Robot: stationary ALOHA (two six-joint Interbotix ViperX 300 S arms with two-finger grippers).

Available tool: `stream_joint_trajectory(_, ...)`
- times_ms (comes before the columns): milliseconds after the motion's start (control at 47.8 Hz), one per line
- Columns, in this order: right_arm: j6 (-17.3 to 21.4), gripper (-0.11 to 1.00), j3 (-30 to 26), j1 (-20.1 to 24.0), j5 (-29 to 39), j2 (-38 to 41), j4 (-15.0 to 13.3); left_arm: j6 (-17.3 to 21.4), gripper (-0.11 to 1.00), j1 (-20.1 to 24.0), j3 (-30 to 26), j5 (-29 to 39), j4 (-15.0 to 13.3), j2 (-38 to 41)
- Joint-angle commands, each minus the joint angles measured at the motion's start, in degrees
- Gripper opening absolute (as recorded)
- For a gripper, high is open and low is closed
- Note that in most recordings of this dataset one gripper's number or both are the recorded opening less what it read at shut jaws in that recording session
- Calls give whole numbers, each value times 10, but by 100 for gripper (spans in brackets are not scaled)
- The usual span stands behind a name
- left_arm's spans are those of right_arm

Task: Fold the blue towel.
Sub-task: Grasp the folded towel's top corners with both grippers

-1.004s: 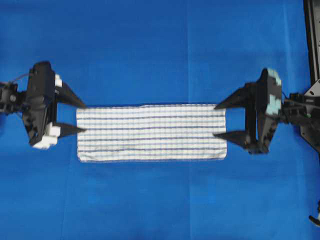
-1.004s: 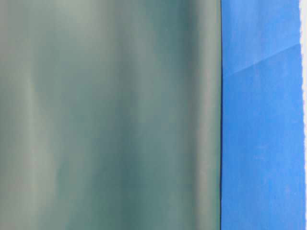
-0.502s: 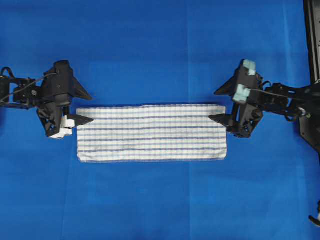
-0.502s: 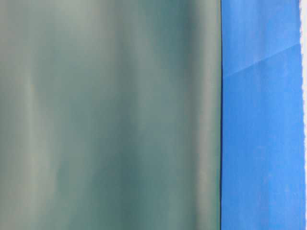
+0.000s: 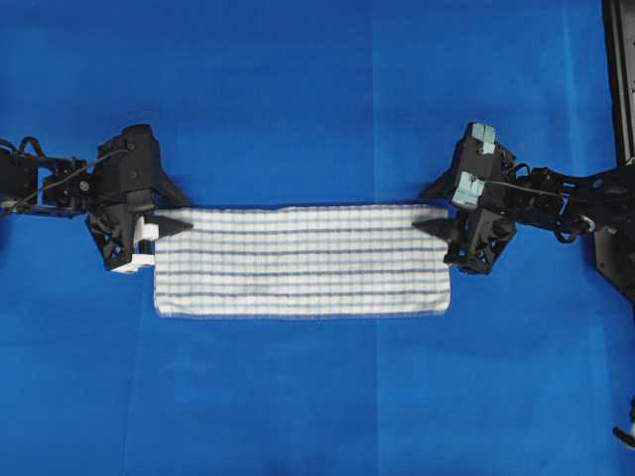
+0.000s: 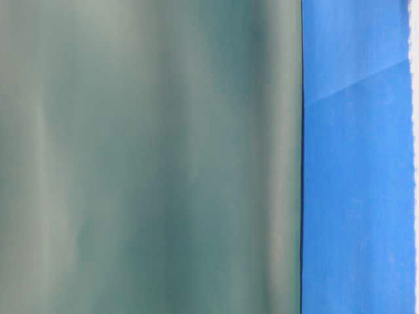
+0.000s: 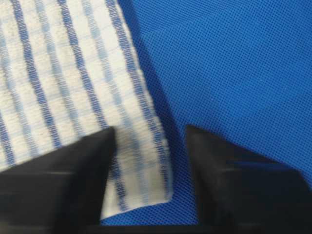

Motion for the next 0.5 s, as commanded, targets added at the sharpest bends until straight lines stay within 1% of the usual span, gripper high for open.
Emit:
stream_joint_trajectory(0, -1, 20, -6, 2, 0, -5, -2, 2, 21, -4, 1, 17, -1, -4)
stream_joint_trajectory(42, -1, 11, -4, 2, 0, -8, -2, 2, 13, -5, 0, 26, -1, -7)
stream_joint_trajectory(105, -1, 2, -3, 3, 1, -15, -2, 3, 4, -5, -3, 44, -1, -13)
stream_joint_trajectory(167, -1, -4, -2, 2, 1, -25, -2, 3, 3, -6, -7, 66, -1, -24)
stream_joint_trajectory(314, -2, -5, 1, 2, 3, -62, -2, 3, 3, -7, -23, 116, -1, -65)
stream_joint_trajectory(481, -13, -5, 2, 2, 21, -126, -2, 3, 3, -8, -45, 184, -1, -142)
